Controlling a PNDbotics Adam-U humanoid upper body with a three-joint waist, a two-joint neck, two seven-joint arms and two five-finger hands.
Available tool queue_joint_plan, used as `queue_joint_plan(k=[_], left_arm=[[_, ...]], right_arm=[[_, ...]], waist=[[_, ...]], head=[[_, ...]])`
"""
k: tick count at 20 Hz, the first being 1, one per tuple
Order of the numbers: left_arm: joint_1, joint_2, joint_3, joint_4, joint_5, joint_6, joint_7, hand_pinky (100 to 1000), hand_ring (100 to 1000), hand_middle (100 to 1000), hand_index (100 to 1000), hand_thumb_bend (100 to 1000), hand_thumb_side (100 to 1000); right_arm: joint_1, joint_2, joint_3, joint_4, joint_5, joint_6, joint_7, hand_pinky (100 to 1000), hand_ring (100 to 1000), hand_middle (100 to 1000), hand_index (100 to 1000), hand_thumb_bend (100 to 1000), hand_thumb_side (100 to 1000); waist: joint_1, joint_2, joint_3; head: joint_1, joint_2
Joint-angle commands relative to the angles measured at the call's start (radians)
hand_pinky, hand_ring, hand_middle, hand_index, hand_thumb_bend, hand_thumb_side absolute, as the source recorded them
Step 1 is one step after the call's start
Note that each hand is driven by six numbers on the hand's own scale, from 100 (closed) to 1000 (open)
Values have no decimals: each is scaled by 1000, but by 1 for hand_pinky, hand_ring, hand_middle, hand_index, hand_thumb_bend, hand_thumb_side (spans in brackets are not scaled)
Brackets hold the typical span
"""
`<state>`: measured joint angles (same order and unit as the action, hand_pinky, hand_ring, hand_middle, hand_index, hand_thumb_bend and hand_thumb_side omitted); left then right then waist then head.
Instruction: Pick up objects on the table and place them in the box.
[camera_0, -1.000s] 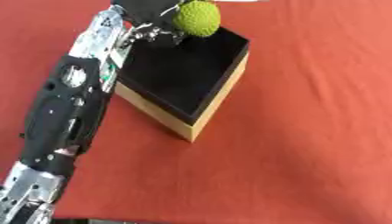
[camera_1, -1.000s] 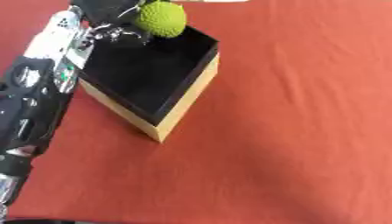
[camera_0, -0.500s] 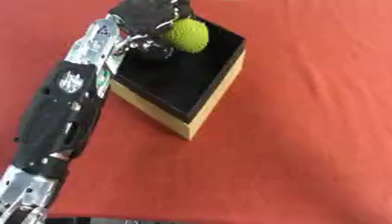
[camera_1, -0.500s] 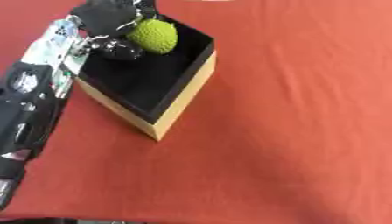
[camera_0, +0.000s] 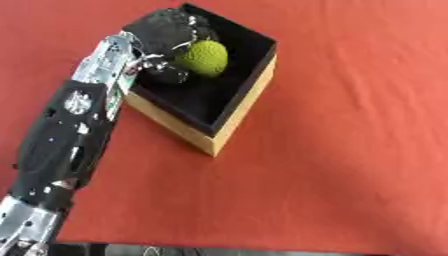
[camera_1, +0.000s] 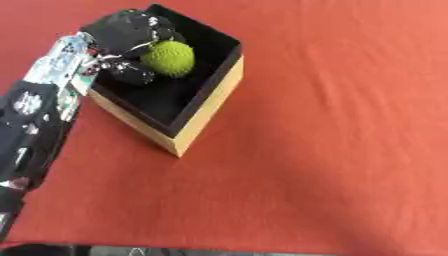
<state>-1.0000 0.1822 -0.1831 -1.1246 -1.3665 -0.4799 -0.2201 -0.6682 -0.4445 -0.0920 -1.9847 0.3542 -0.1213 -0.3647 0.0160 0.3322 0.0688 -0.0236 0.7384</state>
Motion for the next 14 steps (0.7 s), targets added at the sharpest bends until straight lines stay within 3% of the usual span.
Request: queue_joint_plan(k=[1,5,10,11,14], left_arm=[[-12,7,-1,-20,9,-10,-27,709,652,723,872,236,113],[-11,5,-2,-29,19,-26,-63,789,760,802,929,306,363],[-9,5,4,-42,45,-16,-82,827,803,839,942,314,491],[-9,5,6,-47,52,-13,-83,830,805,840,944,312,563],[-11,8,15,-69,79,-3,-86,825,799,836,945,310,619]], right_arm=[[-11,-23,-9,-15,8,-2,-4,754,660,653,823,100,510],[-11,-22,-10,-15,7,-3,-5,754,660,652,822,100,508],[-10,-22,-11,-15,8,-3,-7,754,661,653,822,100,506],[-10,-22,-12,-15,8,-2,-7,754,661,653,822,100,505],[-9,-22,-13,-15,9,-2,-9,754,661,653,821,100,500]], waist=[[-2,-27,0],[-3,-28,0],[-4,-29,1],[-4,-30,0],[-5,-31,-1]], head=[[-6,3],[-7,5],[-10,6],[-11,6],[-14,5]])
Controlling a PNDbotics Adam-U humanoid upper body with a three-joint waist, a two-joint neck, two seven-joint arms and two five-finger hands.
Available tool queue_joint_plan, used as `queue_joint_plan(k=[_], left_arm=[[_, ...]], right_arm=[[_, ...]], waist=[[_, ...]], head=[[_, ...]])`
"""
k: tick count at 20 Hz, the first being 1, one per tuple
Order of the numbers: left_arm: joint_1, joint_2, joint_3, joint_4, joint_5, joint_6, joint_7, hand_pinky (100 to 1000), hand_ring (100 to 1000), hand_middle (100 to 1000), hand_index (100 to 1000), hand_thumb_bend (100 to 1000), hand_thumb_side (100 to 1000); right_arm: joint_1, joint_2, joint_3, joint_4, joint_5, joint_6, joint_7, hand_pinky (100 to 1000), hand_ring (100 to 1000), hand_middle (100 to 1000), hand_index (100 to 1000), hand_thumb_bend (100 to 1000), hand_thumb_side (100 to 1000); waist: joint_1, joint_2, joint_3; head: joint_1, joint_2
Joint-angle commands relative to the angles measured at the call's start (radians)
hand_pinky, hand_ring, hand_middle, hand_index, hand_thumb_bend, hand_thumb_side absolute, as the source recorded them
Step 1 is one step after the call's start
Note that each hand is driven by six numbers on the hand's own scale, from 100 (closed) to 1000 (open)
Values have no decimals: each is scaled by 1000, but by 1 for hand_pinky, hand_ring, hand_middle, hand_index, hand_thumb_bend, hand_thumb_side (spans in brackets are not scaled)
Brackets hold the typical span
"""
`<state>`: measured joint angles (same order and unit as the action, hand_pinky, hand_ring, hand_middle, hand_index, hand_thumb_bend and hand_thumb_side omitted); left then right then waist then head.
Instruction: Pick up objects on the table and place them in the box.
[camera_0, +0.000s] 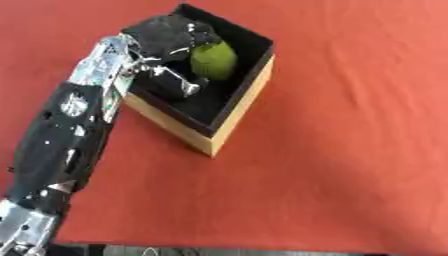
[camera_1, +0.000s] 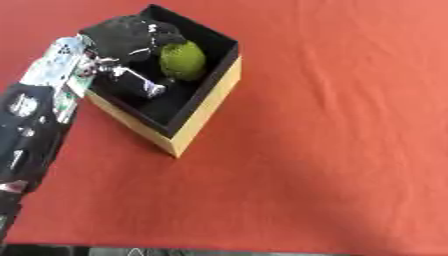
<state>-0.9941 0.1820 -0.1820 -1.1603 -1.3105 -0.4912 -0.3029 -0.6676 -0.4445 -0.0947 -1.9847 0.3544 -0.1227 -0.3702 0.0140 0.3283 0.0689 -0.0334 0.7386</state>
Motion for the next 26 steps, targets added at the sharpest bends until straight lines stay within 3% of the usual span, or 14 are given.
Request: queue_joint_plan(k=[1,5,12,14,19,26], left_arm=[[-17,10,17,-44,35,13,-4,820,794,832,944,298,627],[-14,22,31,-95,80,38,-10,803,776,815,937,250,602],[-11,29,32,-128,111,57,-32,803,776,815,937,250,602],[-21,39,42,-139,119,64,-28,772,737,773,919,100,546],[-65,146,152,-250,187,132,39,751,711,751,907,100,516],[10,295,324,-412,293,238,145,733,686,722,896,100,482]], right_arm=[[-9,-22,-12,-15,9,0,-4,754,661,653,821,100,497],[-9,-24,-15,-15,11,-1,-10,754,661,653,821,100,494],[-9,-25,-16,-15,12,-1,-12,754,661,653,821,100,494],[-6,-27,-21,-15,14,0,-16,753,663,655,820,100,479],[2,-39,-38,-15,26,0,-33,752,662,655,820,100,475],[11,-57,-45,-15,36,1,-38,753,663,656,820,100,472]], waist=[[-3,-27,-1],[-4,-27,0],[-5,-27,1],[-9,-31,9],[-21,-36,37],[-13,-33,50]], head=[[-5,3],[-10,0],[-11,0],[-23,5],[-51,4],[-75,9]])
